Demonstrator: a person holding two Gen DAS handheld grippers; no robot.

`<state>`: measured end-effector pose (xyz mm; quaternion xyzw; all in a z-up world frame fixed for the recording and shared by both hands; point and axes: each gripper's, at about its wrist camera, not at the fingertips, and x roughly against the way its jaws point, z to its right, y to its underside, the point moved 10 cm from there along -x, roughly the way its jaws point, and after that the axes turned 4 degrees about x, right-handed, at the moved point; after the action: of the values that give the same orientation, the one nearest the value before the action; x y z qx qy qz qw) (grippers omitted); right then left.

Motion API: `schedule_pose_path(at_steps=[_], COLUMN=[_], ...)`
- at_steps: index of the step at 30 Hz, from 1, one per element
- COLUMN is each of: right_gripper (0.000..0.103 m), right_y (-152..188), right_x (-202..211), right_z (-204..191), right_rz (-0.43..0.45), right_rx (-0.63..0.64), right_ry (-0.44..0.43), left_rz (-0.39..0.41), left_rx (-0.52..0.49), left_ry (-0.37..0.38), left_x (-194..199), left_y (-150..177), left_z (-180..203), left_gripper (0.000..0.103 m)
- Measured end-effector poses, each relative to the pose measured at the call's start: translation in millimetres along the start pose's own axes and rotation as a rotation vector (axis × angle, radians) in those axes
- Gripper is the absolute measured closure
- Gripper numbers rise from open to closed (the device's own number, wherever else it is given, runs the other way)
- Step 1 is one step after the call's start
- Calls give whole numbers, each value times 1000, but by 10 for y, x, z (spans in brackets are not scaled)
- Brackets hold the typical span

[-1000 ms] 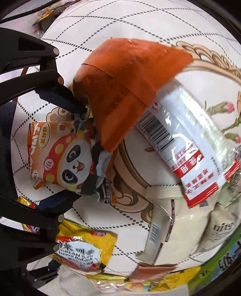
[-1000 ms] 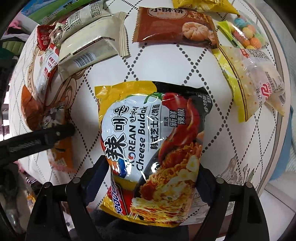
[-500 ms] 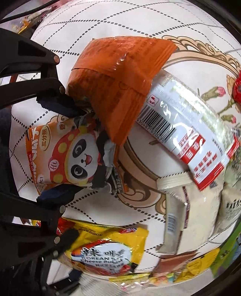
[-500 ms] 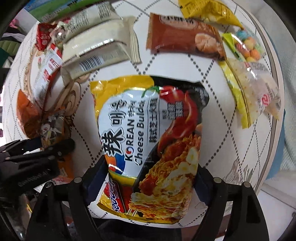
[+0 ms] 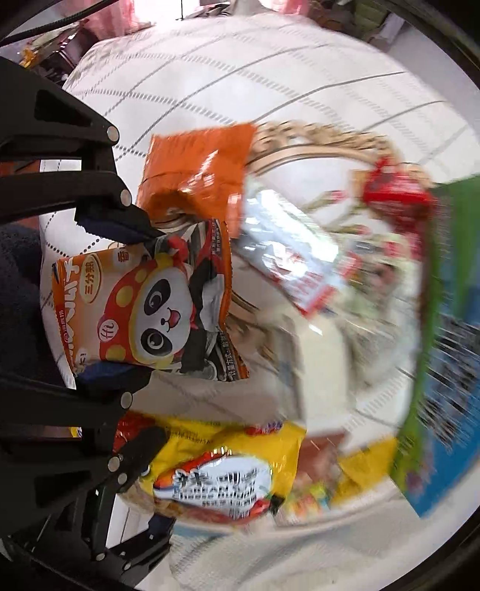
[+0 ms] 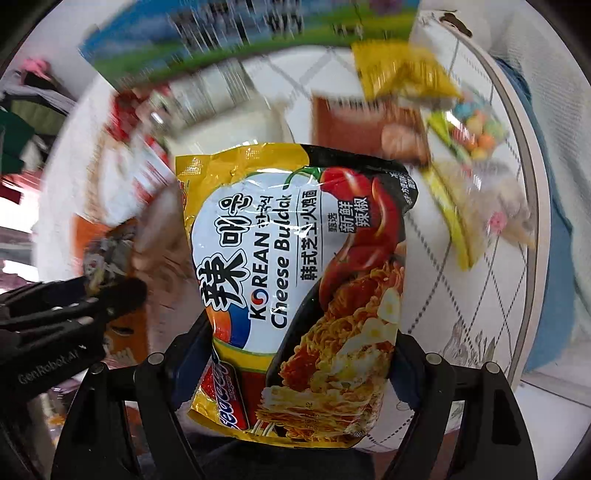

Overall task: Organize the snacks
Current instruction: 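Carry both bags into the cardboard box and open both tools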

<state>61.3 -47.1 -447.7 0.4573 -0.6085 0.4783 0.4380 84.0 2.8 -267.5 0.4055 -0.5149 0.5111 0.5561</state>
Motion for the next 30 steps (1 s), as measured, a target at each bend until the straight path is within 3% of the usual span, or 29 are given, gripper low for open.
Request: schedule_pose_path(at_steps=[3, 9, 14, 17, 20, 26, 30], right_gripper=[18, 18, 18, 18, 18, 18, 18], right_y=[-243, -1028, -1772, -2241, -2695, -3138, -3557], right_x=[259, 780, 837, 570, 186, -510, -605], right_z=[-9, -3, 46, 77, 12, 83, 90], right_rz=[66, 189, 255, 236, 180, 68, 9], right_rx=[14, 43, 83, 95, 93, 92, 92], right_ry=[-53, -134, -115, -99, -92, -83, -74], left_rz=[66, 191, 256, 237, 165, 34, -28], left_rx=[-12, -87, -123, -114, -95, -58, -41], left_ry=[36, 86, 25, -6, -20, -26, -29], left_x=[441, 1096, 1060, 906, 482, -30, -262], left_y=[-240, -1262, -2272, -2878, -3315, -3751, -3871], left_z=[90, 573, 808, 727, 540, 464, 408], left_gripper=[53, 53, 53, 53, 53, 53, 53])
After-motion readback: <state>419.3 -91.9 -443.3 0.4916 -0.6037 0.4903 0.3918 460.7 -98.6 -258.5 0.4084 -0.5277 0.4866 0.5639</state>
